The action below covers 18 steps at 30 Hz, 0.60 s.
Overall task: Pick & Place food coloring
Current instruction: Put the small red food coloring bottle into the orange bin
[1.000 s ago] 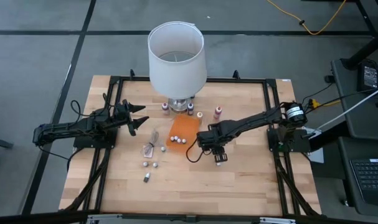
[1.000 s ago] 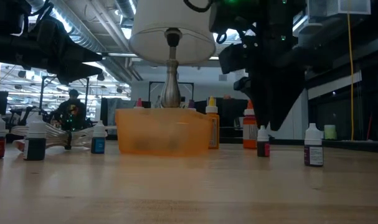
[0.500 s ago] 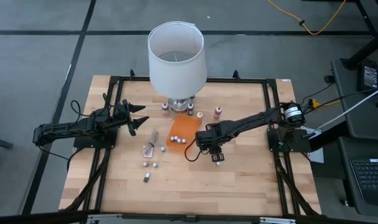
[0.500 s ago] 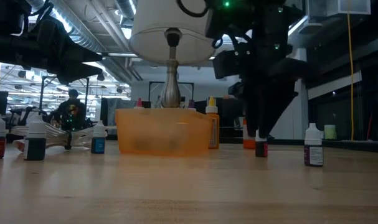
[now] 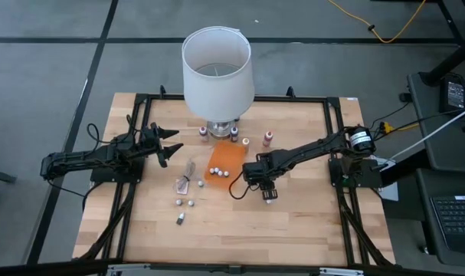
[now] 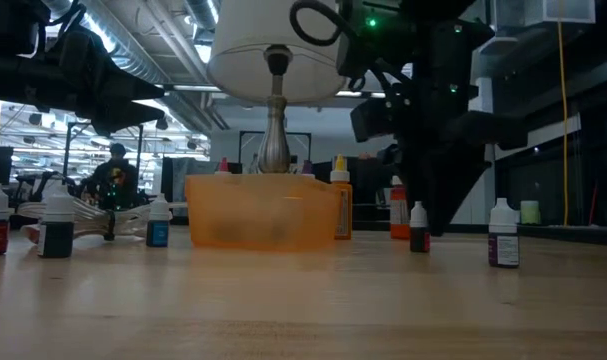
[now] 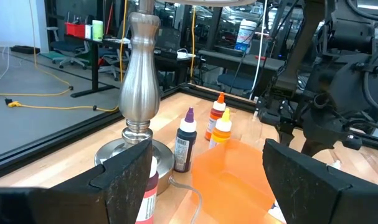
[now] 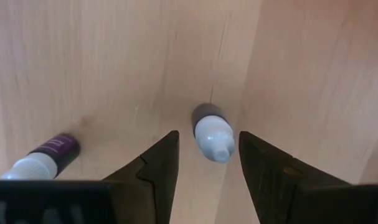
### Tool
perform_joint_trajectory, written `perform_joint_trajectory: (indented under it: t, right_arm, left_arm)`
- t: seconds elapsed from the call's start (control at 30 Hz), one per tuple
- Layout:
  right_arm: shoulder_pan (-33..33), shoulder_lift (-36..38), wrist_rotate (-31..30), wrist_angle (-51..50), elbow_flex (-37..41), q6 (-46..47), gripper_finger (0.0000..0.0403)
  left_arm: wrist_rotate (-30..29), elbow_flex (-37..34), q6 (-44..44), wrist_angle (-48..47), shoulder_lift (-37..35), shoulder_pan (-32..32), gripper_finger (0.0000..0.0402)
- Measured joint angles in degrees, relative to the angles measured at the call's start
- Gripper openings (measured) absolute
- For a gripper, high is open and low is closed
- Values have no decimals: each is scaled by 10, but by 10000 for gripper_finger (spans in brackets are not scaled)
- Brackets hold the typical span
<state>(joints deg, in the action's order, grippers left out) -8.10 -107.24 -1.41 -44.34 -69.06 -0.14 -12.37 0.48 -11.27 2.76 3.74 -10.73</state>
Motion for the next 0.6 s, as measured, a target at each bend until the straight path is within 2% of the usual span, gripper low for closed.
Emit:
perform_joint_trajectory:
  t: [0.33,0.43,0.6]
  right_arm:
    - [0,0,0,5,0,1,162]
    - [0,0,0,6,0,1,144]
    - [0,0,0,9,0,1,90]
  left_arm:
    - [0,0,0,0,0,0,294]
    - [0,0,0,0,0,0,294]
    - [0,0,0,0,0,0,294]
